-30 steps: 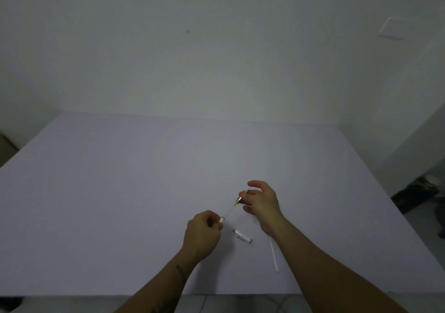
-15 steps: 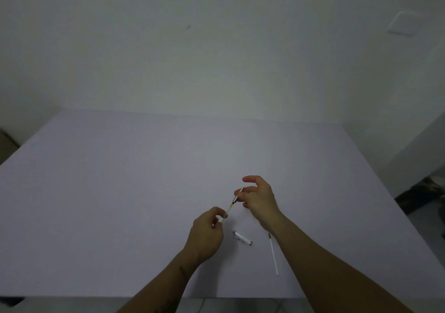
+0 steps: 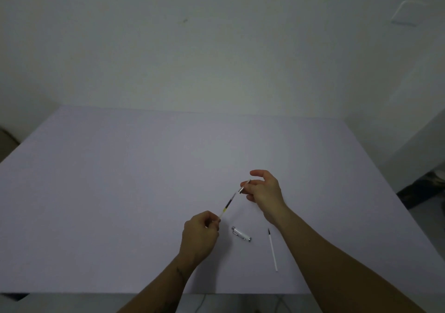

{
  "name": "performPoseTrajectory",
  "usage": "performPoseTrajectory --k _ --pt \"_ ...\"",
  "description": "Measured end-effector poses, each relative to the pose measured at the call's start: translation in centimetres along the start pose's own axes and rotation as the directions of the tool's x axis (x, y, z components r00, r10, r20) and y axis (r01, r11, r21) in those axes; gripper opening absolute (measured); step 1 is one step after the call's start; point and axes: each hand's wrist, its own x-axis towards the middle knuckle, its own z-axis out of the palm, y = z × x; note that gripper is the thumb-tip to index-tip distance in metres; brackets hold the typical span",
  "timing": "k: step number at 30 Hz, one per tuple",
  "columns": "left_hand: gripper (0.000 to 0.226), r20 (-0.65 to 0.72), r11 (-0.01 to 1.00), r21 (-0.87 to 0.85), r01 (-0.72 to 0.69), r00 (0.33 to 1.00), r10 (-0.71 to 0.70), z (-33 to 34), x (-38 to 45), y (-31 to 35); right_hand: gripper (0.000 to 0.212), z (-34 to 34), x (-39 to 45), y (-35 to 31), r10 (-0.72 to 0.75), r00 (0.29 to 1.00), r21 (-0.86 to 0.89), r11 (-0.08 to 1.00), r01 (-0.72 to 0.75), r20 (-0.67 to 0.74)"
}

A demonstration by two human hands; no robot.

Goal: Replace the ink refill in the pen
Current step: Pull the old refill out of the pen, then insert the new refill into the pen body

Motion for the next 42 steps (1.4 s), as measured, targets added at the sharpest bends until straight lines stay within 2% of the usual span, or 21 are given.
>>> performPoseTrajectory --k 3,6,10,13,16,20,23,27,32,36,42 --pt "0.014 -0.027 0.999 0.004 0.051 0.998 -0.05 -0.1 -0.1 -0.5 0.033 -0.5 0.8 0.9 0.014 1.0 -0.048 0.999 -0.015 -0.022" --pt "0.014 -0.029 0.997 0.015 0.075 0.997 -0.074 0.1 -0.3 -1.0 0.035 -0.7 1.3 2.7 -0.005 1.0 -0.238 0.971 0.006 0.005" --pt "0.016 -0.022 0.992 0.058 0.109 0.994 -0.108 0.2 -0.3 -1.4 0.039 -0.4 2.1 5.4 0.012 0.996 -0.511 0.859 0.035 0.089" --pt "0.016 -0.017 0.988 0.103 0.12 0.993 -0.118 0.3 -0.1 -1.6 0.04 0.4 2.8 7.0 0.016 0.991 -0.617 0.784 0.07 0.133" --pt "0.016 -0.029 0.984 0.123 0.129 0.992 -0.126 0.4 0.2 -1.6 0.043 1.3 3.4 7.9 -0.008 0.987 -0.743 0.657 0.128 0.162" --pt "0.015 -0.028 0.985 0.122 0.123 0.992 -0.12 0.5 0.5 -1.2 0.044 2.1 3.8 8.2 -0.022 0.983 -0.811 0.562 0.164 0.184" --pt "0.015 -0.019 0.986 0.126 0.106 0.994 -0.104 0.6 0.6 -1.1 0.04 1.8 3.7 7.9 -0.002 0.989 -0.799 0.588 0.124 0.151" --pt "0.015 -0.004 0.99 0.118 0.079 0.997 -0.079 0.8 0.6 -0.9 0.028 0.2 2.6 7.2 0.049 0.998 -0.658 0.753 -0.005 0.048" --pt "0.013 0.04 0.991 0.137 0.009 0.999 -0.014 1.9 0.5 -0.2 0.015 -0.5 -0.4 6.1 0.116 0.985 -0.366 0.928 -0.062 0.129" --pt "0.011 0.123 0.982 0.17 -0.083 0.99 0.062 3.4 0.0 0.9 0.009 -0.8 -1.8 5.2 0.168 0.975 -0.22 0.966 -0.134 0.143" --pt "0.011 0.171 0.97 0.222 -0.094 0.984 0.056 4.9 -0.6 1.8 0.01 -3.0 -2.2 4.5 0.137 0.99 -0.137 0.981 -0.138 -0.017"
